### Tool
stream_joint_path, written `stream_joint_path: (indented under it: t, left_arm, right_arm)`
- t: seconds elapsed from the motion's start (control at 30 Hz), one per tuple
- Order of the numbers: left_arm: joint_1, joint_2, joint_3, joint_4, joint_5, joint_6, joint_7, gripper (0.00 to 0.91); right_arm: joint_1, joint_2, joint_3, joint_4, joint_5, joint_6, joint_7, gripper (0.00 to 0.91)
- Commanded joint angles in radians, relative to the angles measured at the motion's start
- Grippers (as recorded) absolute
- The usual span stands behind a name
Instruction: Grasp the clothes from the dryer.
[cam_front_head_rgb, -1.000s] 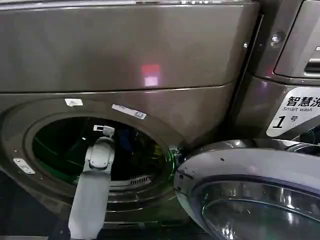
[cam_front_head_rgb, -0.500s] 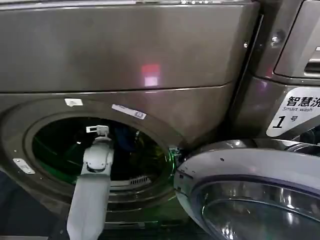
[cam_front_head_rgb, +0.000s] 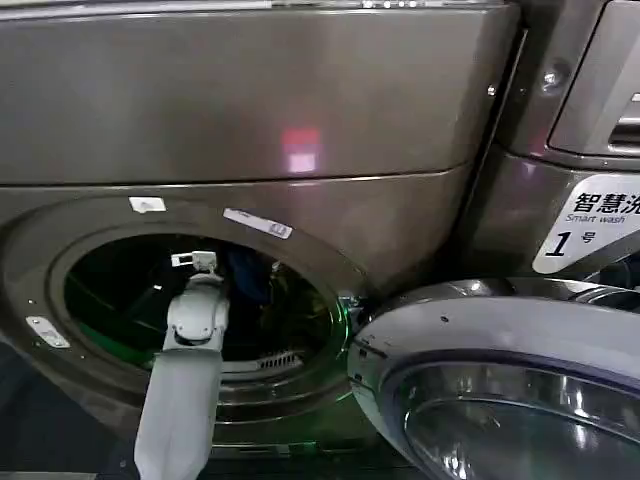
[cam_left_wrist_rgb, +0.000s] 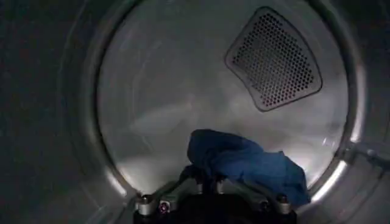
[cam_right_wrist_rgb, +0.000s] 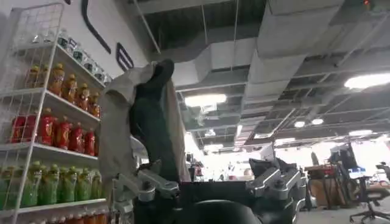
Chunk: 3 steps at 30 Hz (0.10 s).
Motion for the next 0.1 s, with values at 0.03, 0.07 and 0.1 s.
stream_joint_path:
  t: [0.03,0.07,0.1]
  left_arm:
    - [-0.001,0.0,0.001,-0.002,-0.006,0.002,-0.005,0.0]
    - [-0.001,0.001,0.001,-0.003,-0.006,0.002,-0.004,0.0]
    - [-0.001,0.001,0.0,-0.004,-0.005,0.003,-0.004,0.0]
  right_arm:
    - [0.0,0.0,0.004,0.0,-0.003,0.003,0.001,0.907]
    - [0.001,0.002,0.004,0.001,-0.003,0.003,0.001,0.907]
    - [0.002,0.002,0.003,0.001,-0.004,0.004,0.001,0.907]
